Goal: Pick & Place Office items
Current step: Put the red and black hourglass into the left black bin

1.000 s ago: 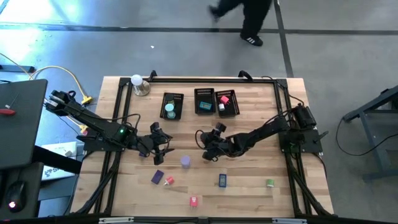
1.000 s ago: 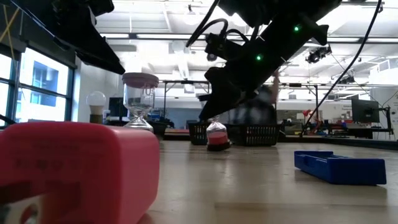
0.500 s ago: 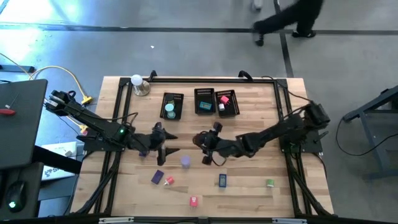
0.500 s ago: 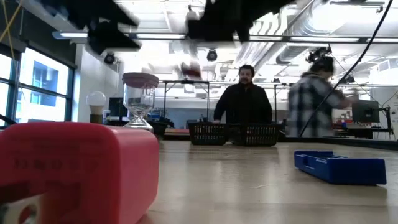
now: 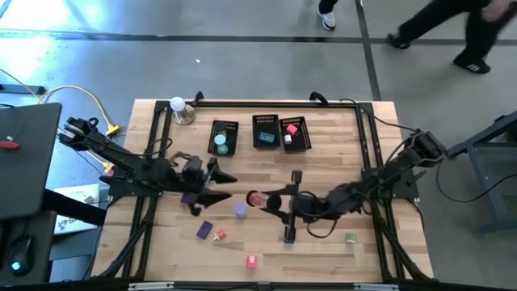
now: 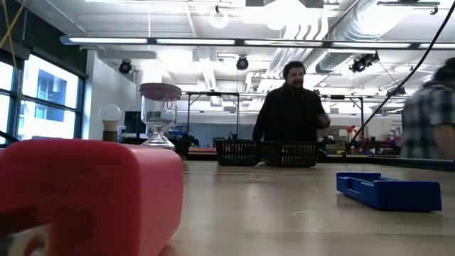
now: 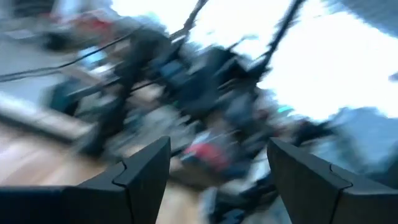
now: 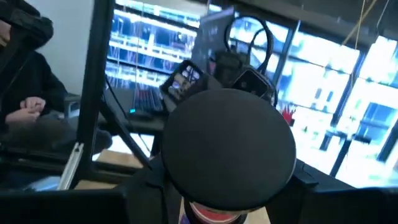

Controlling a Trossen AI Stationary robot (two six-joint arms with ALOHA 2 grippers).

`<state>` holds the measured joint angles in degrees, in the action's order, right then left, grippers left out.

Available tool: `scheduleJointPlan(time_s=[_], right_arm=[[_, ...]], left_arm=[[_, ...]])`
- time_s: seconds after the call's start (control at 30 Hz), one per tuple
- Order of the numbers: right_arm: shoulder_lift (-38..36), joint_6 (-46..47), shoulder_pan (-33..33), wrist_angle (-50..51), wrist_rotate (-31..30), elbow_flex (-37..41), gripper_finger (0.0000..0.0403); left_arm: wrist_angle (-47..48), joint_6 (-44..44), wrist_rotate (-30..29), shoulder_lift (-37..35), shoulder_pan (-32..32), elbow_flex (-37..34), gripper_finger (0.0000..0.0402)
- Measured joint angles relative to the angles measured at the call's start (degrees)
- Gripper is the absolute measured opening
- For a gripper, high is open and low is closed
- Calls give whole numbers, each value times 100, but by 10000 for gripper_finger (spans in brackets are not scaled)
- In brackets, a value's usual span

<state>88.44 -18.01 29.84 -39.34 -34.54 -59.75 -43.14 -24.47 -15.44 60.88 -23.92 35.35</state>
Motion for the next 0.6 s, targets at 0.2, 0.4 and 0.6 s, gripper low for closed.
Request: scheduleJointPlan(time_s=[0.2,0.4,0.6], right_arm=[[4,-741,134,-699,247,0,152],[4,-1049,92,-997,515,-35,152],[4,-1050,-37,-955,673,-48,152]], left_arm=[[-930,-781,461,-3,52,0,260],[-1055,-1777,624,428,496,0,260],[-2651,-2627,1530,1520,936,0,260]])
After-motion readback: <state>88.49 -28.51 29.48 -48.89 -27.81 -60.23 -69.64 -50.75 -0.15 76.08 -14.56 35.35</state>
